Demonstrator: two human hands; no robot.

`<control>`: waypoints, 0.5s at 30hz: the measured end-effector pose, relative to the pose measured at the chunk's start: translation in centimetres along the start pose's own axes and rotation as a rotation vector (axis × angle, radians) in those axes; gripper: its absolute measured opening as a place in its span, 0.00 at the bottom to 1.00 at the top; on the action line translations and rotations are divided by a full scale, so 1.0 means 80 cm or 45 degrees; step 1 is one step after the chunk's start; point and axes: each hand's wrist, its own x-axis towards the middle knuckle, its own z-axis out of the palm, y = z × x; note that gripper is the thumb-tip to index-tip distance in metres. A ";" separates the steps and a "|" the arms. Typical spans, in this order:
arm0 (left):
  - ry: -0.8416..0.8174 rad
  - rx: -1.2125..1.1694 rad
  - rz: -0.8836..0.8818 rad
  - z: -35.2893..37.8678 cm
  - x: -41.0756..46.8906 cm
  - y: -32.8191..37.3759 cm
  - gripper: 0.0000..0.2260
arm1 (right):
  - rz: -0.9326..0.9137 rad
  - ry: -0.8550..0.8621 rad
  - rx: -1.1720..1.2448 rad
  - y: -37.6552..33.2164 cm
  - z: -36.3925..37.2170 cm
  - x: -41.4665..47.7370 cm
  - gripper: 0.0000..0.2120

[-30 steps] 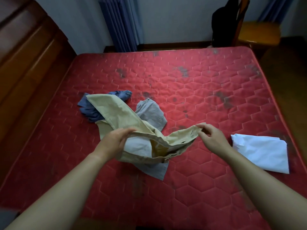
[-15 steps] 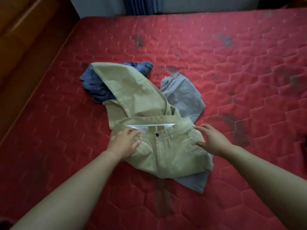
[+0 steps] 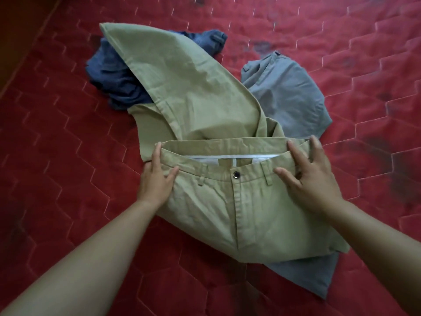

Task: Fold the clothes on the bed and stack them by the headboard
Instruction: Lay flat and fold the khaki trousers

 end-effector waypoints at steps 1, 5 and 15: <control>0.033 0.002 0.033 0.005 -0.003 -0.003 0.32 | 0.016 0.047 -0.025 0.003 0.006 -0.005 0.34; 0.223 -0.017 0.113 0.002 -0.013 -0.010 0.26 | 0.256 0.123 -0.046 0.010 0.010 -0.015 0.26; 0.314 -0.086 -0.128 -0.076 -0.082 0.038 0.27 | 0.328 0.293 0.363 -0.058 -0.064 -0.066 0.28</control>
